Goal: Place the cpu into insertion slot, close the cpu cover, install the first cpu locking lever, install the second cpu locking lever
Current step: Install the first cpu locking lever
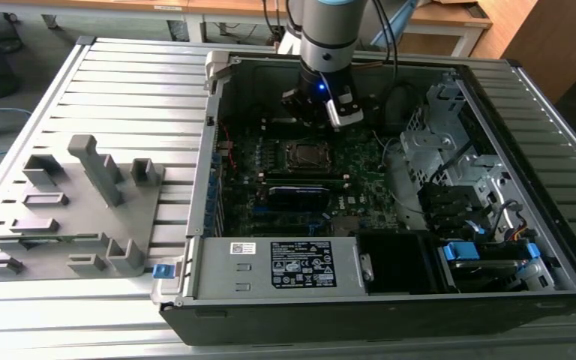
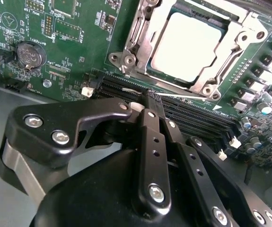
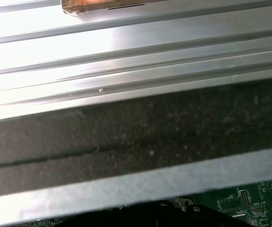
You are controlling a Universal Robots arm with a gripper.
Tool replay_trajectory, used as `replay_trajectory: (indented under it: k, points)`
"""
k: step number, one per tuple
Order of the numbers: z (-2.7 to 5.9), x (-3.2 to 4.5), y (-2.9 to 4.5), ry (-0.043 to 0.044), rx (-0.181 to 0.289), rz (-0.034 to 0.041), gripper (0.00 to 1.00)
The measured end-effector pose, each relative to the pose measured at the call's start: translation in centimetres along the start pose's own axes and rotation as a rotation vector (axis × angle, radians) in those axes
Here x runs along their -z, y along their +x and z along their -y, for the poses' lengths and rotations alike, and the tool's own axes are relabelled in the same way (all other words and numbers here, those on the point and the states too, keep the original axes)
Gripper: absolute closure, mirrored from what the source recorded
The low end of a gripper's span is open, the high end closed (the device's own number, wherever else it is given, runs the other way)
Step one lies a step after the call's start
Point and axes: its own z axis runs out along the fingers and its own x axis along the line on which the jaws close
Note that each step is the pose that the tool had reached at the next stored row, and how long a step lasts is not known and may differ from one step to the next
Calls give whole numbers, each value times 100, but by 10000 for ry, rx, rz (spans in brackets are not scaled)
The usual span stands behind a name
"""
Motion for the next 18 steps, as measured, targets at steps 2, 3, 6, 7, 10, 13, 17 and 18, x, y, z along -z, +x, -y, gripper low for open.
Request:
replay_trajectory:
  k: [2, 3, 6, 7, 10, 13, 17, 18]
  points:
    - [-4, -2, 8, -4, 0, 8, 90]
    - [-4, -2, 10, -7, 0, 11, 90]
    - [-5, -2, 14, -8, 1, 11, 90]
    - [-5, -2, 15, -8, 0, 12, 90]
    - [-5, -3, 20, -11, 0, 12, 90]
    - [-7, -4, 21, -28, 0, 11, 90]
    - [-8, -5, 24, -32, 0, 11, 90]
    - [-8, -7, 24, -31, 0, 11, 90]
